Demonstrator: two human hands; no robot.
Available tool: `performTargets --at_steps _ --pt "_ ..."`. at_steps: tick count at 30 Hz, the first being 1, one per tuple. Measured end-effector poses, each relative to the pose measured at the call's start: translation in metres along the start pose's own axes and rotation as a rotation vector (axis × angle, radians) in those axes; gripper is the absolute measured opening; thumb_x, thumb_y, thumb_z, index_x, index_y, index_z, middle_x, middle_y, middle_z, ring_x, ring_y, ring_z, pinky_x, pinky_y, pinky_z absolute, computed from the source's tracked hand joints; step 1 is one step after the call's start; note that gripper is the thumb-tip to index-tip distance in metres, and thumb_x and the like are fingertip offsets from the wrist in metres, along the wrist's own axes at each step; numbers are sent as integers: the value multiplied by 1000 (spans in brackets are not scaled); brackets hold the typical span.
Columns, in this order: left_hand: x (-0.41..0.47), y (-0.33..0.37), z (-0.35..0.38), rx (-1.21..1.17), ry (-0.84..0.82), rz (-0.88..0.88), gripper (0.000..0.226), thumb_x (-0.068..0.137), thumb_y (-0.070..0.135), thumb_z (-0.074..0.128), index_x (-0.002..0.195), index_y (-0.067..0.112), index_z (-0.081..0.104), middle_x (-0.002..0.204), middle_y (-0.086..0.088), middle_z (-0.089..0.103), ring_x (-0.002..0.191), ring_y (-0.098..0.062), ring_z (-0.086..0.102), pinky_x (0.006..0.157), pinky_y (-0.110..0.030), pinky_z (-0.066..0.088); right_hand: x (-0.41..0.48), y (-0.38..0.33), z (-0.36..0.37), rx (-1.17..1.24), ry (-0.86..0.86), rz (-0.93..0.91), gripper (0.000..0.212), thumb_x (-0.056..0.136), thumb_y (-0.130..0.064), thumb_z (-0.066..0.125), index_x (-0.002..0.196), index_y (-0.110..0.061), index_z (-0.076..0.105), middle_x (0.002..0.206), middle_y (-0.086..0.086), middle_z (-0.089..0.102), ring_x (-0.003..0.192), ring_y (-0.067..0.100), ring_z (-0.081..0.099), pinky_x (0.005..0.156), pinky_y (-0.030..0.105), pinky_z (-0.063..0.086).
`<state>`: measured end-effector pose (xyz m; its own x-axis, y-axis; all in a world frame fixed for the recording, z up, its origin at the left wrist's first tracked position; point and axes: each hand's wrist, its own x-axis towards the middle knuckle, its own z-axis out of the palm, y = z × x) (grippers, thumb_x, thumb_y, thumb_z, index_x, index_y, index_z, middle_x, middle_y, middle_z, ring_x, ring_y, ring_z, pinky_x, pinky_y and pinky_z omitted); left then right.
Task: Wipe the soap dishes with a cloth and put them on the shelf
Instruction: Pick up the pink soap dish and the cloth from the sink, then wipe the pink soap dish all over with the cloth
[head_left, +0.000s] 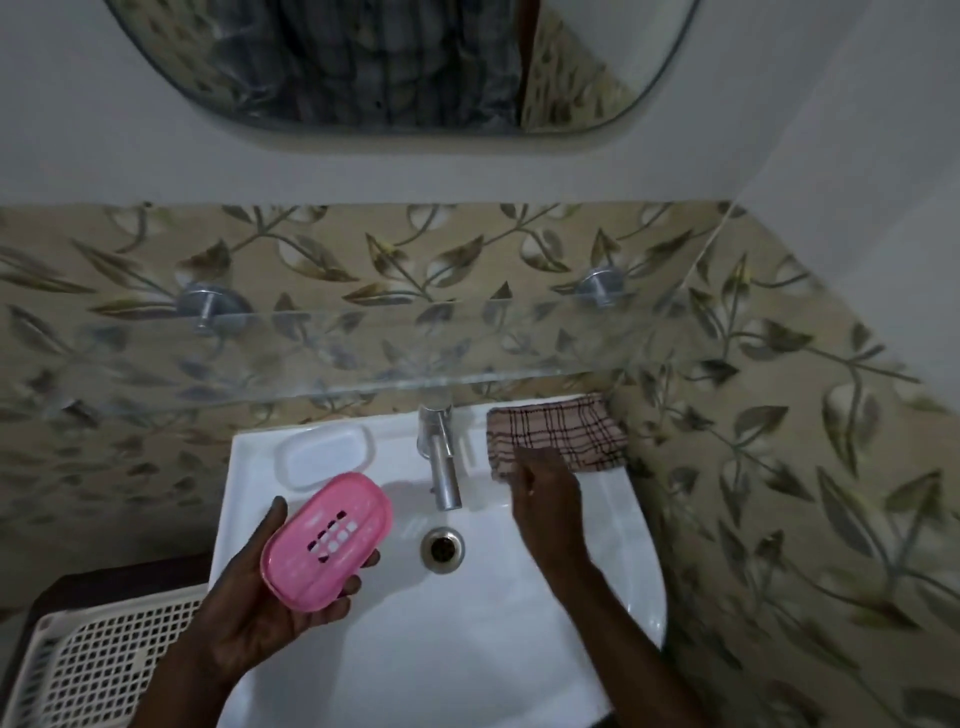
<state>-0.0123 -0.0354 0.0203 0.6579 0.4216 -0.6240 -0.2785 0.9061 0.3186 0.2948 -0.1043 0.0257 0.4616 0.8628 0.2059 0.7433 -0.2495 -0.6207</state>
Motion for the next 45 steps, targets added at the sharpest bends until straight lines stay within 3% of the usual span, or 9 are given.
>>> performTargets --at_steps 3,6,15,18,23,29,35,39,45 --pt "1 -8 -4 -87 -118 -40 81 99 65 11 146 4 37 144 -33 48 119 -47 60 107 -58 40 22 64 -10 -169 -12 101 35 86 8 55 120 5 62 122 24 59 117 38 53 105 42 44" --pt "5 -14 -14 85 -337 67 84 85 58 -26 146 7 0 160 -24 27 147 -37 32 122 -49 5 44 93 -6 -274 69 83 30 87 -4 58 115 6 64 115 24 62 111 38 57 101 38 43" --pt "9 -12 11 28 -59 127 71 75 37 56 124 -13 63 124 -39 61 100 -52 66 92 -63 52 85 112 14 -501 -17 486 24 95 -9 52 100 12 63 102 30 64 96 44 63 78 47 51" --pt "13 -10 6 18 -26 103 73 75 39 61 127 -12 60 123 -37 61 98 -50 66 88 -57 55 69 108 18 -182 295 354 35 88 -19 52 101 13 57 97 38 61 90 47 62 74 49 50" --pt "13 -11 9 -9 -63 49 72 90 50 45 133 -6 57 126 -32 59 90 -44 64 80 -50 58 30 69 -20 551 393 181 15 85 -21 67 99 -23 62 89 4 67 72 -2 61 62 14 49" --pt "9 -22 24 45 7 57 71 82 36 55 139 -6 52 136 -32 50 93 -42 59 86 -51 53 -14 13 -19 1483 -81 712 24 88 12 53 111 6 58 83 14 58 51 12 61 43 18 51" --pt "17 -31 40 191 30 -21 74 90 54 46 139 -1 52 129 -32 53 85 -37 61 73 -42 55 -63 -45 -3 1053 -235 440 21 81 11 64 94 -5 69 75 23 72 55 40 67 47 42 55" --pt "28 -39 47 252 64 -27 58 83 47 57 116 1 65 103 -26 68 76 -36 71 63 -40 59 -72 -70 21 734 -178 273 41 74 -2 77 107 -25 68 93 -10 74 80 1 70 59 16 56" --pt "23 -35 44 255 23 -51 48 79 39 63 107 2 73 104 -24 68 84 -35 65 79 -43 56 -71 -73 24 527 -121 12 33 79 3 72 107 -13 74 89 8 64 78 22 68 66 31 57"
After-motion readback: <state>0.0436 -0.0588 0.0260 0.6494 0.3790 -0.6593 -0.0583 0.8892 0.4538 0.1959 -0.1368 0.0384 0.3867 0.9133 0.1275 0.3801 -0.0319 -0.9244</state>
